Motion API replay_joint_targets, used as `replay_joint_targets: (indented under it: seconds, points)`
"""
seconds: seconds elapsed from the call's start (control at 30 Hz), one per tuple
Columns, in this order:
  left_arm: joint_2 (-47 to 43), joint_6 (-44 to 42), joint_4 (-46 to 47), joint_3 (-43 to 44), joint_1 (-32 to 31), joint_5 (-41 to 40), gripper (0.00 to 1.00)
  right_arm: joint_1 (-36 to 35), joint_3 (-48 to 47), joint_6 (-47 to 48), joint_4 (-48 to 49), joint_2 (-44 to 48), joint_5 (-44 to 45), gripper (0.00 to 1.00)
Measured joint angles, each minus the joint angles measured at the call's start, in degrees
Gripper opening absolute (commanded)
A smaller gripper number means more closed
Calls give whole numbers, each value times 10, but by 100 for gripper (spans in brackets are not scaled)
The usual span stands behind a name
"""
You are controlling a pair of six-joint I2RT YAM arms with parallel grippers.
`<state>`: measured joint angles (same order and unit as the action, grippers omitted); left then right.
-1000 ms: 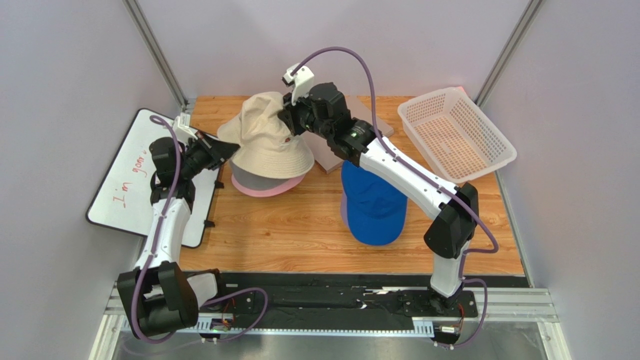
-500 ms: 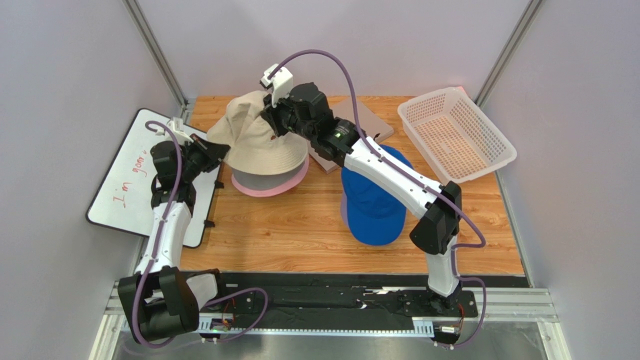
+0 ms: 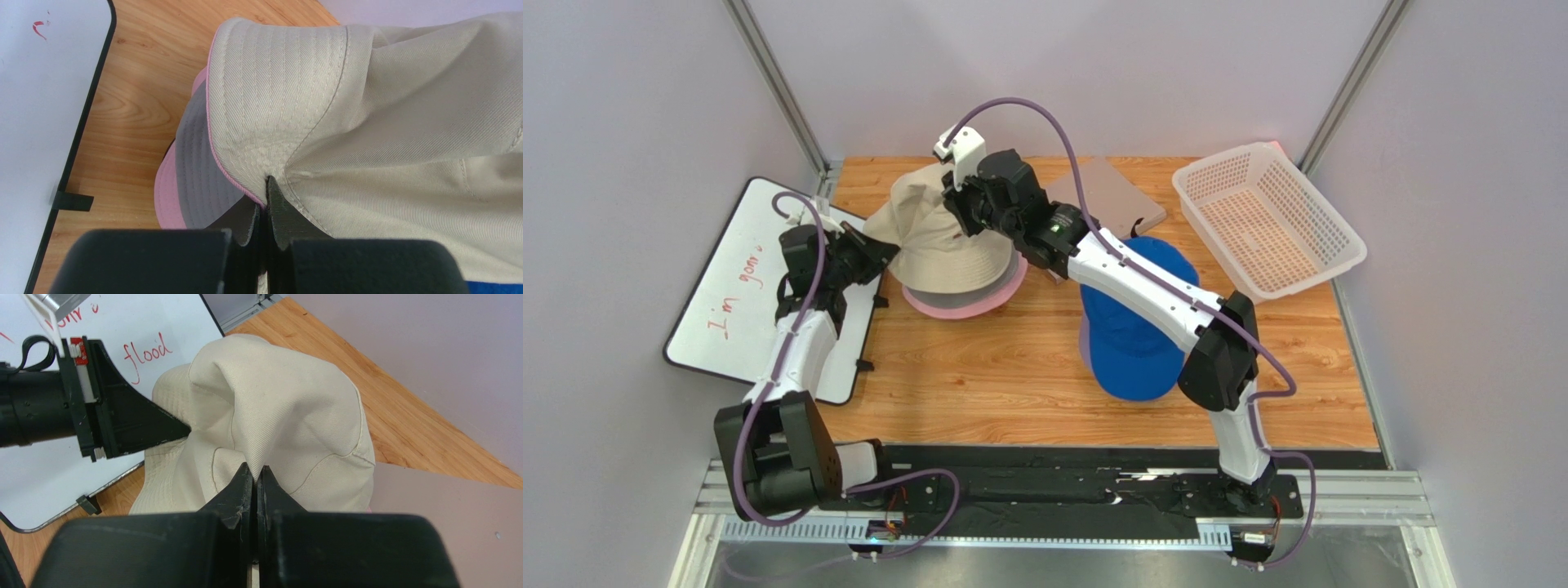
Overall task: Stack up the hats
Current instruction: Stack the hat on the hat.
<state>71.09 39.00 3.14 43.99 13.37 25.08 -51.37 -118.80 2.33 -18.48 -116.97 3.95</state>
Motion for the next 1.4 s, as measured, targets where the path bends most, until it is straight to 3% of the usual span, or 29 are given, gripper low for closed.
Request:
replay_joint_targets:
  seconds: [0.37,0.47,0.5,0.53,0.6,0.67,0.83,1.03,1.4]
  points:
    - [67,-12,10,33,2,36,0,-16,103,-10,40,27,-11,1]
    - [79,-21,14,41,-4,48,0,-19,119,-17,44,43,-7,20]
    - [81,-26,16,42,-7,48,0,-20,120,-21,41,48,-6,44]
    - [83,-29,18,42,-9,47,0,-19,120,-24,37,52,-5,54]
    - [87,-39,19,43,-10,45,0,-16,118,-34,20,64,-4,70]
    - [93,-49,14,47,-10,42,0,-9,110,-45,-2,78,-14,75]
    - [111,-77,-13,58,-21,21,0,43,118,-69,-23,136,-61,77]
    - [121,-97,-30,59,-35,14,0,141,193,-103,6,203,-136,74]
    - [88,-100,-30,46,-37,26,0,156,243,-137,64,118,-284,75]
